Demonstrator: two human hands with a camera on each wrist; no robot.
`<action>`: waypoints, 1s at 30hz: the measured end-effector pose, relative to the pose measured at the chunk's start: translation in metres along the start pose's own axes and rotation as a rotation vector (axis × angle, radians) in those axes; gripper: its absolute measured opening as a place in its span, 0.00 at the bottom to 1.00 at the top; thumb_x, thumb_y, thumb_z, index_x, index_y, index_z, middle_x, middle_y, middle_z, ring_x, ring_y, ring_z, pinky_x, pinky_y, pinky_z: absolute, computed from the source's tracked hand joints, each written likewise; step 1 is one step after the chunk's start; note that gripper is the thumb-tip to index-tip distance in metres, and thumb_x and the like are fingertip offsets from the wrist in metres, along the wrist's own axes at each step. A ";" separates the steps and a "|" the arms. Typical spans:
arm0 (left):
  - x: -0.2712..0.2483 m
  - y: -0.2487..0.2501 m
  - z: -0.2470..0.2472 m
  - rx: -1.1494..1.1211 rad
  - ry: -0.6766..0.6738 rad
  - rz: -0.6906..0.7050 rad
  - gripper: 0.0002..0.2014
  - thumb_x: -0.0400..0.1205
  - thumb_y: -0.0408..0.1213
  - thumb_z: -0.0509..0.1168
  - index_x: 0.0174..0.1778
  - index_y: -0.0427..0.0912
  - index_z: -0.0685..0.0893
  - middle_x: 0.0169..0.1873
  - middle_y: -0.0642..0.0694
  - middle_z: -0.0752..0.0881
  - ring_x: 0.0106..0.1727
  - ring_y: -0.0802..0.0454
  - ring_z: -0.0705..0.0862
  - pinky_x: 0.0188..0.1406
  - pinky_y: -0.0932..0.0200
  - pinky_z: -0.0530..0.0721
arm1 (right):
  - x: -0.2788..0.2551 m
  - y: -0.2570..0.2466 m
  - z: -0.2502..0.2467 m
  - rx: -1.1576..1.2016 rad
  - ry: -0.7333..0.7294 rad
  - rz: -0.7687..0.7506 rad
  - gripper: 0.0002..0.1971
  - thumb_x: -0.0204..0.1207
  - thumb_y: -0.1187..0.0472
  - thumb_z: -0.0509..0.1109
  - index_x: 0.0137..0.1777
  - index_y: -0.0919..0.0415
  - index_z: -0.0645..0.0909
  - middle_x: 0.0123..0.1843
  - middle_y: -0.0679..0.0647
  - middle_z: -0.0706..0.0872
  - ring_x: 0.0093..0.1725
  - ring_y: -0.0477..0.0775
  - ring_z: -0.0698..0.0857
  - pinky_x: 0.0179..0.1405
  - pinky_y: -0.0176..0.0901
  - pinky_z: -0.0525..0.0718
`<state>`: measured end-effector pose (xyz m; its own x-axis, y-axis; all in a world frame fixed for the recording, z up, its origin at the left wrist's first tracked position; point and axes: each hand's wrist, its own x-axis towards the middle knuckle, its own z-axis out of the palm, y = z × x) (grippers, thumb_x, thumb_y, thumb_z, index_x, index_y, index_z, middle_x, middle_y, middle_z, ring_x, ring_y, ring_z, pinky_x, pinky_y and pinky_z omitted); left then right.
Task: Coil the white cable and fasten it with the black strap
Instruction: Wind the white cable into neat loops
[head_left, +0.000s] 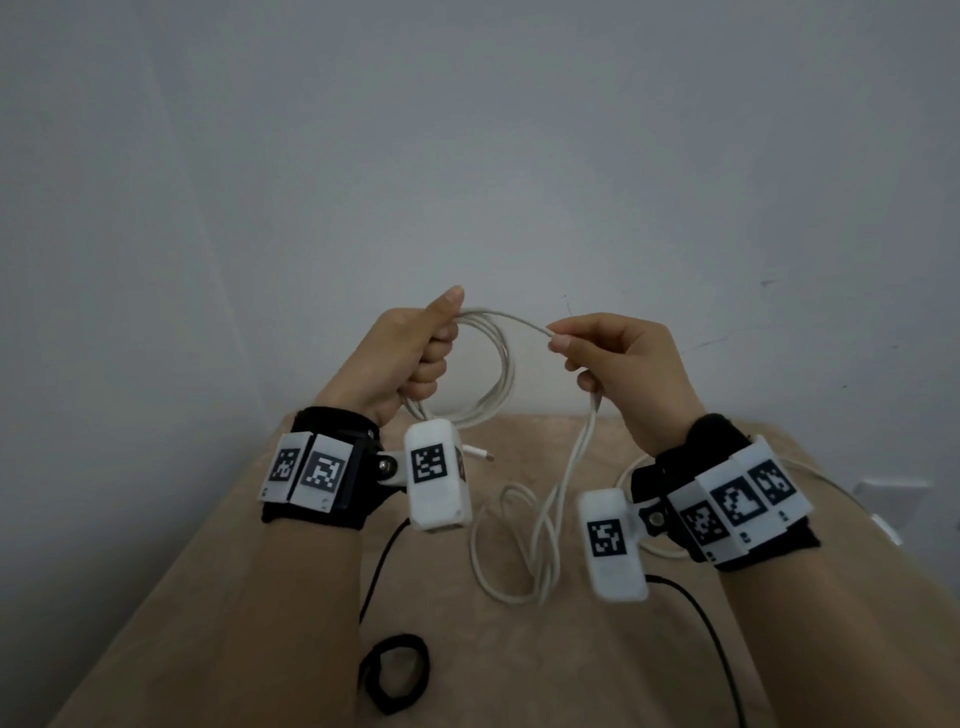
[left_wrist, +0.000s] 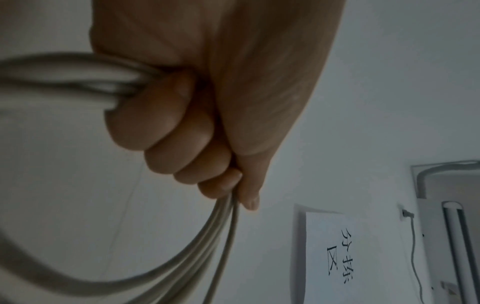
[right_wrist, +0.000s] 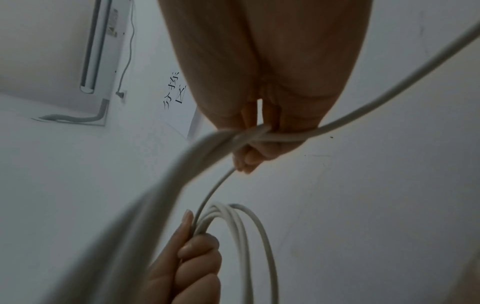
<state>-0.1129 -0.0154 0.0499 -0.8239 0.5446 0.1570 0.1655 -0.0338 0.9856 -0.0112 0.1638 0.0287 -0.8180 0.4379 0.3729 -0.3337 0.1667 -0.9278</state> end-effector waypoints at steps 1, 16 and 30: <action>0.000 0.000 0.000 0.029 -0.013 -0.008 0.24 0.84 0.55 0.60 0.25 0.49 0.64 0.18 0.55 0.59 0.17 0.60 0.54 0.14 0.69 0.52 | 0.000 0.001 0.000 0.004 0.019 -0.007 0.05 0.74 0.70 0.73 0.43 0.61 0.88 0.36 0.57 0.86 0.29 0.43 0.80 0.26 0.32 0.76; 0.001 0.004 -0.015 -0.381 0.230 0.062 0.22 0.86 0.52 0.57 0.28 0.49 0.63 0.16 0.57 0.58 0.14 0.62 0.54 0.12 0.68 0.49 | 0.000 0.018 -0.017 -0.310 -0.294 0.069 0.11 0.80 0.67 0.67 0.47 0.51 0.87 0.38 0.45 0.91 0.34 0.39 0.82 0.35 0.28 0.78; -0.017 0.027 -0.042 -0.431 0.330 0.184 0.22 0.86 0.51 0.57 0.28 0.49 0.62 0.16 0.57 0.58 0.14 0.62 0.54 0.11 0.67 0.50 | 0.013 0.053 -0.065 -0.892 0.261 0.224 0.08 0.79 0.64 0.69 0.50 0.61 0.90 0.46 0.59 0.91 0.44 0.56 0.84 0.44 0.38 0.76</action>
<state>-0.1173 -0.0607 0.0764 -0.9396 0.2090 0.2711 0.1430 -0.4799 0.8656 -0.0090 0.2362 -0.0161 -0.6533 0.7065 0.2720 0.3859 0.6199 -0.6832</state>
